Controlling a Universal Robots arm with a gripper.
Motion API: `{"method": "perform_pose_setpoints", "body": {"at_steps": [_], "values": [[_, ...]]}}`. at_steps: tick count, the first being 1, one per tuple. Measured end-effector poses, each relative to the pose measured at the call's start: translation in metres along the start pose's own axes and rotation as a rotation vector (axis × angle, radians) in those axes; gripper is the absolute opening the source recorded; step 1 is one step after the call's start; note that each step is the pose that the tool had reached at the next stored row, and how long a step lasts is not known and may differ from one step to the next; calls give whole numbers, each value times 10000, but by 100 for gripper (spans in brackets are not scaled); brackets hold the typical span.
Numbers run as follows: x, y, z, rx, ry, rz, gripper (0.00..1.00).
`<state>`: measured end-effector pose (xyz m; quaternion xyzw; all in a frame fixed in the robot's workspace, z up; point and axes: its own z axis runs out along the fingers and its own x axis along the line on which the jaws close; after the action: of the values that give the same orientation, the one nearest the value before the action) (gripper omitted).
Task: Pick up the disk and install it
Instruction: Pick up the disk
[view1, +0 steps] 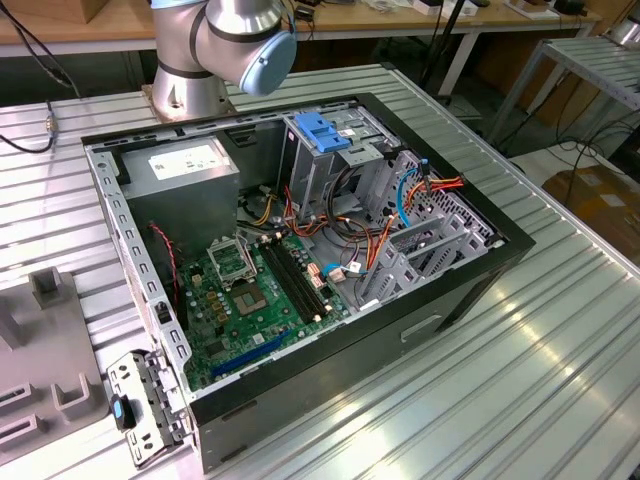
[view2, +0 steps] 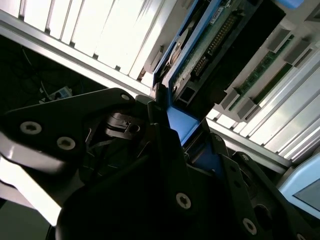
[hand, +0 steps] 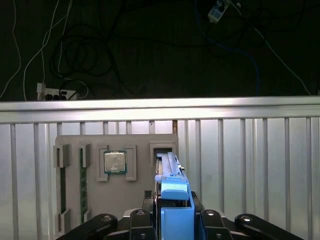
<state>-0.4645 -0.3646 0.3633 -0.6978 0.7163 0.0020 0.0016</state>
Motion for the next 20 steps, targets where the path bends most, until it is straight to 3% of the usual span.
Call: {"method": "perform_pose_setpoints", "body": {"at_steps": [8,20], "values": [[0,0,-45,-2,0,0,37],[-1,0,-245,0,0,0,37]]}}
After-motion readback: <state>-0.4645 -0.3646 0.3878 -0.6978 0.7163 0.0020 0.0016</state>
